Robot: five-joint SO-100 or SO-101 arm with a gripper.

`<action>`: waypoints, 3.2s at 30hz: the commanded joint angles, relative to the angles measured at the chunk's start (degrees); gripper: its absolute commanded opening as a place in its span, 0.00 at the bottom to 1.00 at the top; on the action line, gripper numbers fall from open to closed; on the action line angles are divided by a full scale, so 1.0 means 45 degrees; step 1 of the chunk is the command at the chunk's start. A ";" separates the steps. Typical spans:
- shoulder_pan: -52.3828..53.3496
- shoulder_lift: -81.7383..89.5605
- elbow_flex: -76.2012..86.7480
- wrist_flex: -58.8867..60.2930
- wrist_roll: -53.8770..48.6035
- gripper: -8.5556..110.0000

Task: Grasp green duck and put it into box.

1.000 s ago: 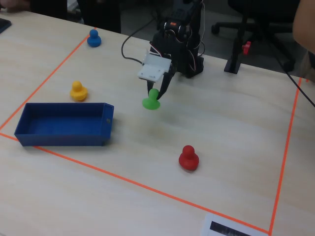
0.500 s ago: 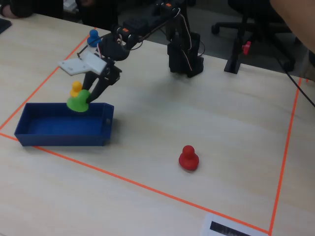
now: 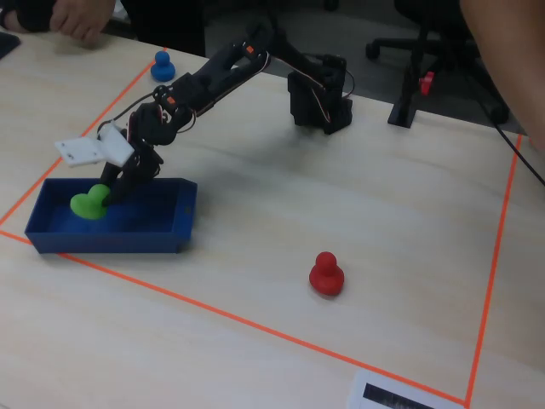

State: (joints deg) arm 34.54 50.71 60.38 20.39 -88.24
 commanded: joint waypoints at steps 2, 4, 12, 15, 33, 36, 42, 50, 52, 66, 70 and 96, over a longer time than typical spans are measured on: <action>0.0000 -0.0723 -0.1387 -0.0918 -0.0156 0.07; -0.0039 -0.1035 -0.1680 -0.0859 -0.0156 0.07; 0.0078 -0.0977 -0.1934 0.1133 -0.2188 0.15; 0.0234 -0.0605 -0.1934 0.1914 -0.2246 0.21; -0.0566 0.5059 -0.0977 0.6191 -0.2129 0.07; -0.1133 0.7012 0.0410 0.6875 -0.1992 0.07; -0.2793 1.2363 0.5566 0.7246 -0.1543 0.07; -0.5879 1.8711 1.1738 1.0879 -0.0664 0.07; -0.6406 1.9844 1.3164 1.1465 -0.0566 0.07; -0.7168 2.5449 2.1875 0.9785 -0.0547 0.07; -0.7363 2.6406 2.3047 0.9844 -0.0547 0.07; -0.7539 3.0234 2.6172 1.2207 -0.0410 0.07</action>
State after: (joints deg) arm 1.23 186.33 178.33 72.51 -90.44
